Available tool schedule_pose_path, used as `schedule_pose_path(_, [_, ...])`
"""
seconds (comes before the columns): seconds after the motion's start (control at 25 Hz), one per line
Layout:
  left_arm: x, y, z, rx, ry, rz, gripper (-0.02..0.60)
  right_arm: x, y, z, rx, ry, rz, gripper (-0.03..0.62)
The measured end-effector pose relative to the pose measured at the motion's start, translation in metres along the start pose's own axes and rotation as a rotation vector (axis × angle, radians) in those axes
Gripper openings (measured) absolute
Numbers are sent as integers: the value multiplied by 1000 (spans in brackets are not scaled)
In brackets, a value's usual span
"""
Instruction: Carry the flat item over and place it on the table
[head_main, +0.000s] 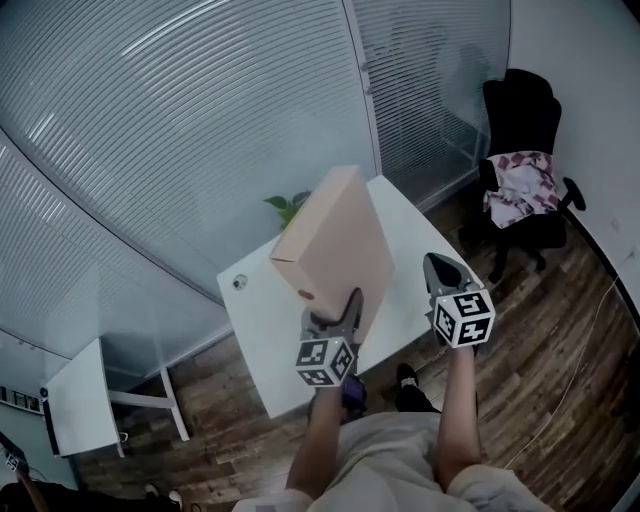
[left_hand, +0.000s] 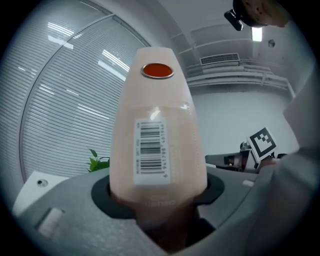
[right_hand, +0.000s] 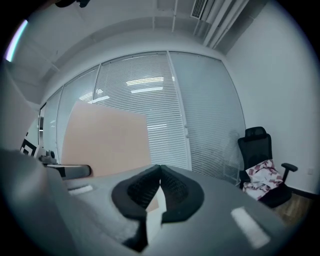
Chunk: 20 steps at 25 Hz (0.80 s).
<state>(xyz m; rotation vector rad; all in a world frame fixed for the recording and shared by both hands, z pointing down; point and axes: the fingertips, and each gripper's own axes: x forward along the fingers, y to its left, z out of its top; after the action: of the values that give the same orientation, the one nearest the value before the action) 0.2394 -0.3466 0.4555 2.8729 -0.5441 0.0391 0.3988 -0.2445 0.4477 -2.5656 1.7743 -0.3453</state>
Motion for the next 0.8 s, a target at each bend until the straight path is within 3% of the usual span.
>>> schedule_pose_path(0.28, [30, 17, -13, -102, 13, 59, 285, 44, -18, 2, -25, 40, 72, 2])
schedule_pose_path(0.4, [37, 26, -31, -184, 28, 101, 285, 66, -21, -14, -32, 92, 129, 2])
schedule_pose_path(0.48, [36, 32, -46, -240, 44, 144, 285, 82, -16, -28, -32, 134, 181, 1])
schedule_pose_path(0.68, [29, 43, -75, -294, 85, 239, 284, 120, 10, -60, -25, 225, 312, 1])
schedule_pose_path(0.8, [27, 53, -89, -417, 69, 266, 284, 142, 31, -74, -42, 266, 384, 0])
